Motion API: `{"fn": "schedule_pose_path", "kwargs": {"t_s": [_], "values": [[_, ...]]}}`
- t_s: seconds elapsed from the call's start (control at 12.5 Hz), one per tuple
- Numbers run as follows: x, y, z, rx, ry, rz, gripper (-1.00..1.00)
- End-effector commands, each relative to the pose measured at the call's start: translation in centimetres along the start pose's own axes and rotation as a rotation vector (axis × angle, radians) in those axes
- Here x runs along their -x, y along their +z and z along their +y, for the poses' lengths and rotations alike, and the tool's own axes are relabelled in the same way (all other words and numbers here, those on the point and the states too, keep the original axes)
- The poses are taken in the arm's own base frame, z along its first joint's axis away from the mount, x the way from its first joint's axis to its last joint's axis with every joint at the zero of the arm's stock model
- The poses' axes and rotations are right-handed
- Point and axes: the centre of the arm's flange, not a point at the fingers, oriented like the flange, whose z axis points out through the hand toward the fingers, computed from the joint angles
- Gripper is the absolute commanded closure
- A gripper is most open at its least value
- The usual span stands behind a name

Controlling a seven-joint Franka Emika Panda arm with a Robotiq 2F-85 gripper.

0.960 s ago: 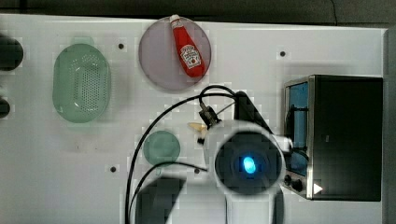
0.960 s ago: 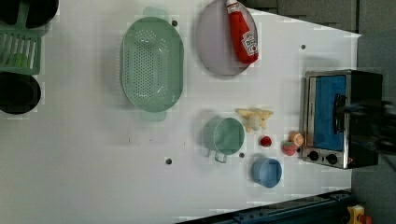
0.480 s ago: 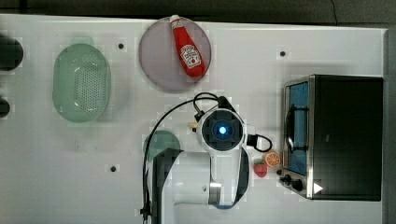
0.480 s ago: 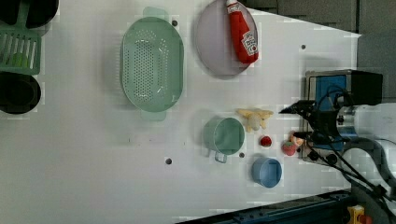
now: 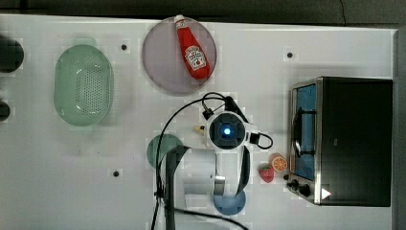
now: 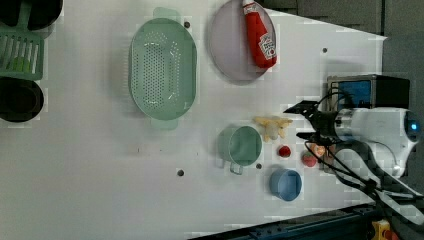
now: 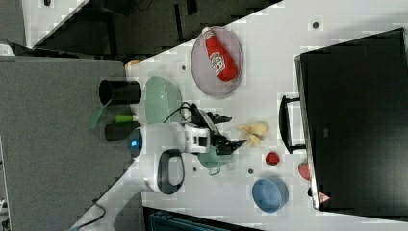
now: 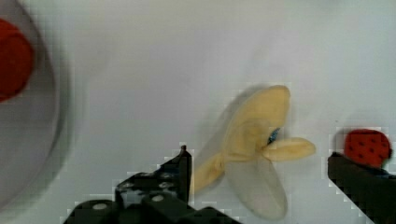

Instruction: Pick banana from table and place on oven.

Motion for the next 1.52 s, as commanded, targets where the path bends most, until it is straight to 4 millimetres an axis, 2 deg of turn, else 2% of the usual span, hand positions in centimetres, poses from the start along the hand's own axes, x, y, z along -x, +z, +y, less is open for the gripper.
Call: {"fn": "schedule_pose_path", "kwargs": {"t_s": [0.08, 0.24, 0.32, 0.56, 0.8, 0.88, 0.96, 1.12, 1.28, 1.52], "values": [[-0.6, 3.6, 1.1, 0.014, 0.038, 0.000, -1.00], [-0.4, 5.7, 1.4, 0.006, 0.037, 0.008, -1.00], [-0.3, 6.4, 1.5, -0.005, 0.036, 0.018, -0.93], [-0.1, 6.9, 1.6, -0.037, 0.035, 0.041, -0.18], [-0.1, 6.3, 1.3, -0.050, 0.032, 0.049, 0.47], [-0.2, 5.5, 1.1, -0.063, 0.036, 0.056, 0.48], [-0.4, 4.0, 0.7, -0.085, 0.037, 0.070, 0.48], [-0.7, -0.6, -0.2, -0.114, 0.033, 0.085, 0.48], [-0.5, -7.0, -0.6, -0.101, 0.025, 0.068, 0.48], [-0.2, -18.1, -0.6, -0.084, 0.018, 0.050, 0.48]]}}
